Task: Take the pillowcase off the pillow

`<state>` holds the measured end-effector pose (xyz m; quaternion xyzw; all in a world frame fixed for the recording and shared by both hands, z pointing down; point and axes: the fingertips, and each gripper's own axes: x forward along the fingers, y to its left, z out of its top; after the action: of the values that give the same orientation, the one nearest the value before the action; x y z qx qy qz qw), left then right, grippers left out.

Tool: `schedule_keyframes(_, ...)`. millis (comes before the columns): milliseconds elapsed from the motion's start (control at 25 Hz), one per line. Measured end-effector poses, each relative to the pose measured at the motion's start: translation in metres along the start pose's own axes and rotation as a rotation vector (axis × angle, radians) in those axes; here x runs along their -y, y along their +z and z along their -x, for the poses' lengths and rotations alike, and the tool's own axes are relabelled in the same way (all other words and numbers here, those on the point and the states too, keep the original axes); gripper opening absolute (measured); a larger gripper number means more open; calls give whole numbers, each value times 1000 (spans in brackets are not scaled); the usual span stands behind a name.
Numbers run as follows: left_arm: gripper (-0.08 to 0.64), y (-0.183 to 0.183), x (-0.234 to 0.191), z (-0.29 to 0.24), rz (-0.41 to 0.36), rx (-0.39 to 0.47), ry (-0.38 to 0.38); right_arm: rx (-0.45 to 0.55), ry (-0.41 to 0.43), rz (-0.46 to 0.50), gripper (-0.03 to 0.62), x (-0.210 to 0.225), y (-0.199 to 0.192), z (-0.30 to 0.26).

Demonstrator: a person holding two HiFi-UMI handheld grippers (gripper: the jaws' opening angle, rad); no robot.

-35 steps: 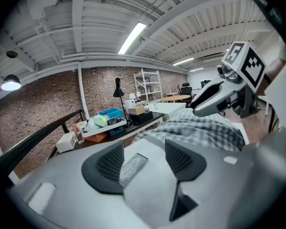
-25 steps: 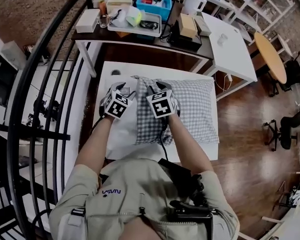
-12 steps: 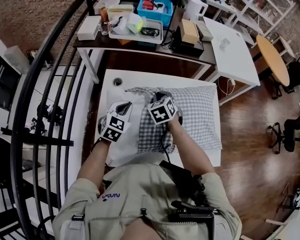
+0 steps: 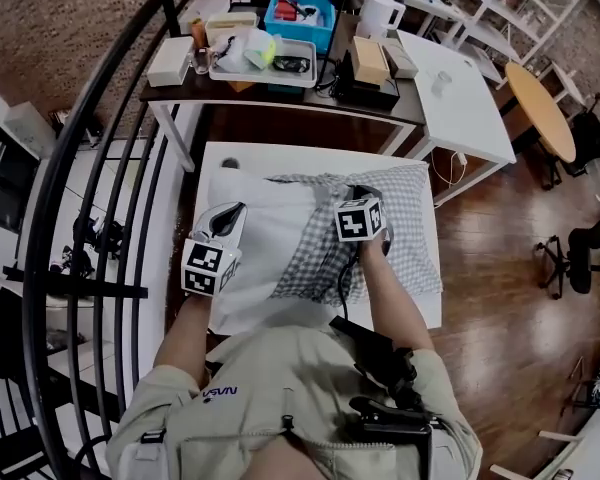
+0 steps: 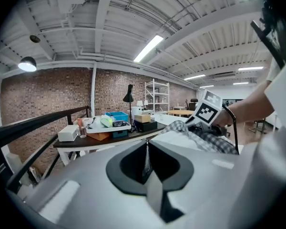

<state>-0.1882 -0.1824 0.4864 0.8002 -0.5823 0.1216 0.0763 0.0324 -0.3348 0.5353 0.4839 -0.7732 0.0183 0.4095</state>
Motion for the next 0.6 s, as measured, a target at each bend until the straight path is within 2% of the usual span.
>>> schedule_keyframes(120, 14, -18, -5, -2, 33, -24, 22, 0, -29, 0, 15, -1, -12, -2)
schedule_keyframes(240, 14, -41, -9, -12, 49, -96, 24, 22, -1, 12, 15, -10, -13, -4)
schedule_keyframes(360, 23, -43, -7, -23, -44, -140, -7, 73, 42, 18, 20, -16, -12, -3)
schedule_keyframes(440, 48, -37, 2, -22, -103, -147, -38, 116, 59, 1, 47, -18, -9, 7)
schedule_keyframes(560, 70, -29, 20, -6, -134, -135, -79, 185, 100, -62, 108, -25, -1, 42)
schedule_keyframes(600, 97, -28, 29, 2, -146, -129, -93, 208, 117, -88, 120, -30, -1, 56)
